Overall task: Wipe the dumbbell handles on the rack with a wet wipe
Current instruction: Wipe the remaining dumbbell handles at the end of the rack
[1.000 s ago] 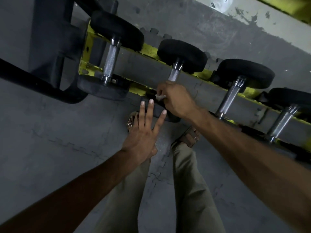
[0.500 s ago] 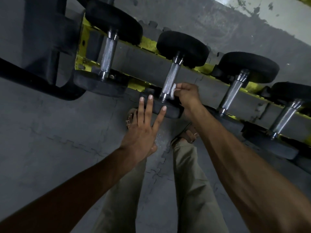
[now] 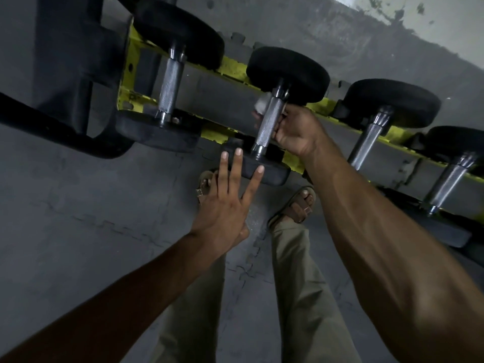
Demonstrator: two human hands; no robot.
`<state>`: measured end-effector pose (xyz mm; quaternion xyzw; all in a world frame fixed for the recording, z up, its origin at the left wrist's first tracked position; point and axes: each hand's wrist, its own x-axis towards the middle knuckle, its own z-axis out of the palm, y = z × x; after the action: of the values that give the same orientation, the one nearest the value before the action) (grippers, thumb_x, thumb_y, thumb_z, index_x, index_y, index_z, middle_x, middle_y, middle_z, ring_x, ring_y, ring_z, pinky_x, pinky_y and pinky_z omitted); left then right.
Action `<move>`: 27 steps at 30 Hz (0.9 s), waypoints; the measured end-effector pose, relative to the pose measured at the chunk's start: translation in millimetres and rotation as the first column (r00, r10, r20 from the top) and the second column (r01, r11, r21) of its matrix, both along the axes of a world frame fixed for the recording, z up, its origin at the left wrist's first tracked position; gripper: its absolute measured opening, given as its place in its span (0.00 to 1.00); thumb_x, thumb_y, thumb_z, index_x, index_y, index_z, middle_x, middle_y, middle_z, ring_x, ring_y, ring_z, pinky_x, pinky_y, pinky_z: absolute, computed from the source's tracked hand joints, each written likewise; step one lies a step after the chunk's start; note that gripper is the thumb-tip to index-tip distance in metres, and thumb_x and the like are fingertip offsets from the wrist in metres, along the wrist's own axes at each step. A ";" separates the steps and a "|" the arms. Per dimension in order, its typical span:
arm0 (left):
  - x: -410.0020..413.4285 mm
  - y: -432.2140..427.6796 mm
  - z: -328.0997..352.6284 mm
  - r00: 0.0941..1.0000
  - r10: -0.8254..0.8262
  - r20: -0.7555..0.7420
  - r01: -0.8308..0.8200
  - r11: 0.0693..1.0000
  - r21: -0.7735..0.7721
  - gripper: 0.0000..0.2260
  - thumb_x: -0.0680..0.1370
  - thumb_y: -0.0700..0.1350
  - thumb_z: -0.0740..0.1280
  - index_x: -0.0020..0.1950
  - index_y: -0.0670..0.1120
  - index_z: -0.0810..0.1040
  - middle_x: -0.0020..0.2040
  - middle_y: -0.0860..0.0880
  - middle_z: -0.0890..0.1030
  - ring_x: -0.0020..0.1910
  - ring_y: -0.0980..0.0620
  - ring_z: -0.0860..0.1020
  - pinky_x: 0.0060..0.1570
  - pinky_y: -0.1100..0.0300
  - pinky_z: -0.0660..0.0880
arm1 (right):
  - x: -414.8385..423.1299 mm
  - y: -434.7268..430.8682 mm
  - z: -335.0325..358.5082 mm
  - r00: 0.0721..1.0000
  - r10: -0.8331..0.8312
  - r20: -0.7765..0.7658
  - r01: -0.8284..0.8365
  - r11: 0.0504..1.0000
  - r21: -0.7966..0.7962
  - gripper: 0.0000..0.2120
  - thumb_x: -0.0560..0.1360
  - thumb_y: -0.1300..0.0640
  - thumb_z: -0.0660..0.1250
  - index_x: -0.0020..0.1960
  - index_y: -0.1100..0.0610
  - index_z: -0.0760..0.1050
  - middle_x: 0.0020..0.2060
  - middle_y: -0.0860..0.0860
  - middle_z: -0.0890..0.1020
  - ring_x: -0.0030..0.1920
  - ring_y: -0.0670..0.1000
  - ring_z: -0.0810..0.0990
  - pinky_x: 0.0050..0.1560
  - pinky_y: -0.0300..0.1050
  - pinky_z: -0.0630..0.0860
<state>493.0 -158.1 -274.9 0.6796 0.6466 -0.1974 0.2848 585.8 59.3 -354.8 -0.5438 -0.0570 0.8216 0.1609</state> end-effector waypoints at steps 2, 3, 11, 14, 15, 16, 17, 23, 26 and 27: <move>0.6 0.0 -0.3 1.000 -0.001 -0.006 0.001 1.000 0.004 0.59 0.75 0.63 0.68 0.78 0.43 0.21 0.76 0.27 0.24 0.79 0.24 0.34 0.79 0.36 0.57 | -5.5 3.8 -3.7 0.995 -0.104 -0.004 0.104 0.994 -0.012 0.16 0.84 0.60 0.52 0.54 0.61 0.78 0.49 0.58 0.85 0.53 0.56 0.83 0.59 0.57 0.78; 1.0 -0.3 -0.5 1.000 -0.001 -0.010 0.001 1.000 0.000 0.59 0.75 0.63 0.68 0.78 0.43 0.21 0.75 0.27 0.24 0.79 0.24 0.34 0.79 0.36 0.57 | -9.6 5.3 -5.4 0.988 -0.152 0.014 0.152 0.988 -0.010 0.16 0.84 0.59 0.52 0.54 0.61 0.78 0.47 0.57 0.85 0.51 0.55 0.84 0.58 0.55 0.78; 2.0 -0.4 -1.9 1.000 0.009 -0.002 -0.009 1.000 0.006 0.61 0.74 0.64 0.69 0.79 0.43 0.22 0.76 0.28 0.24 0.79 0.24 0.34 0.78 0.35 0.57 | -25.9 -27.8 -0.4 0.725 -0.311 0.614 -0.106 0.831 0.547 0.04 0.77 0.63 0.68 0.50 0.57 0.78 0.42 0.49 0.82 0.45 0.50 0.81 0.46 0.37 0.76; 1.7 -0.6 -2.2 1.000 0.009 -0.002 -0.009 1.000 0.018 0.60 0.75 0.63 0.69 0.79 0.43 0.22 0.76 0.28 0.24 0.79 0.24 0.34 0.79 0.36 0.57 | -15.0 -40.6 6.4 0.614 -0.325 0.719 -0.556 0.468 0.687 0.03 0.77 0.63 0.67 0.50 0.58 0.76 0.45 0.50 0.79 0.45 0.49 0.78 0.44 0.37 0.73; 1.8 -0.9 -2.4 1.000 0.013 0.000 -0.013 1.000 0.019 0.60 0.75 0.62 0.69 0.79 0.43 0.22 0.76 0.28 0.24 0.79 0.24 0.33 0.79 0.36 0.57 | -9.9 -43.5 5.5 0.584 -0.320 0.746 -0.665 0.339 0.666 0.04 0.76 0.63 0.66 0.50 0.59 0.77 0.47 0.52 0.78 0.47 0.50 0.77 0.45 0.40 0.73; 1.9 -1.4 -2.5 1.000 0.017 0.001 -0.017 1.000 0.021 0.59 0.75 0.62 0.69 0.79 0.43 0.22 0.76 0.28 0.24 0.79 0.24 0.33 0.79 0.36 0.57 | -4.7 -45.4 3.1 0.550 -0.307 0.777 -0.749 0.230 0.621 0.06 0.76 0.63 0.66 0.52 0.59 0.78 0.50 0.53 0.78 0.49 0.51 0.77 0.46 0.41 0.73; 2.3 -1.5 -2.6 1.000 0.018 -0.001 -0.018 1.000 0.023 0.59 0.75 0.62 0.69 0.78 0.43 0.21 0.76 0.27 0.25 0.79 0.24 0.33 0.79 0.36 0.57 | -0.4 -44.8 1.3 0.525 -0.295 0.798 -0.805 0.130 0.578 0.09 0.76 0.63 0.65 0.54 0.59 0.79 0.54 0.54 0.78 0.53 0.52 0.77 0.48 0.42 0.74; 1.6 -2.6 -5.3 1.000 0.013 0.005 -0.013 1.000 0.022 0.60 0.74 0.61 0.70 0.79 0.43 0.22 0.75 0.28 0.23 0.79 0.24 0.33 0.78 0.36 0.58 | 6.1 -28.8 -10.9 0.347 -0.235 0.908 -0.889 -0.392 0.238 0.12 0.79 0.62 0.64 0.61 0.60 0.79 0.63 0.54 0.79 0.72 0.55 0.70 0.62 0.49 0.77; 2.0 -1.6 -4.5 1.000 0.006 -0.001 -0.006 1.000 0.026 0.61 0.74 0.62 0.71 0.80 0.43 0.23 0.75 0.28 0.24 0.79 0.24 0.34 0.78 0.35 0.58 | 1.3 -33.1 -6.0 0.127 -0.139 0.982 -0.799 -0.601 0.019 0.08 0.76 0.60 0.66 0.55 0.59 0.79 0.55 0.55 0.80 0.65 0.56 0.75 0.39 0.49 0.79; 2.3 -1.1 -3.4 1.000 0.002 -0.009 -0.002 1.000 0.023 0.61 0.74 0.62 0.71 0.79 0.43 0.23 0.75 0.27 0.24 0.79 0.24 0.34 0.78 0.35 0.58 | -2.5 -30.1 -0.5 0.069 -0.057 0.996 -0.740 -0.672 0.013 0.08 0.76 0.59 0.66 0.53 0.59 0.78 0.52 0.56 0.80 0.60 0.58 0.77 0.37 0.49 0.77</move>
<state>495.2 -159.2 -278.4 0.6812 0.6508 -0.1929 0.2744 583.3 29.2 -355.3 -0.2490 -0.9536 0.1285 -0.1099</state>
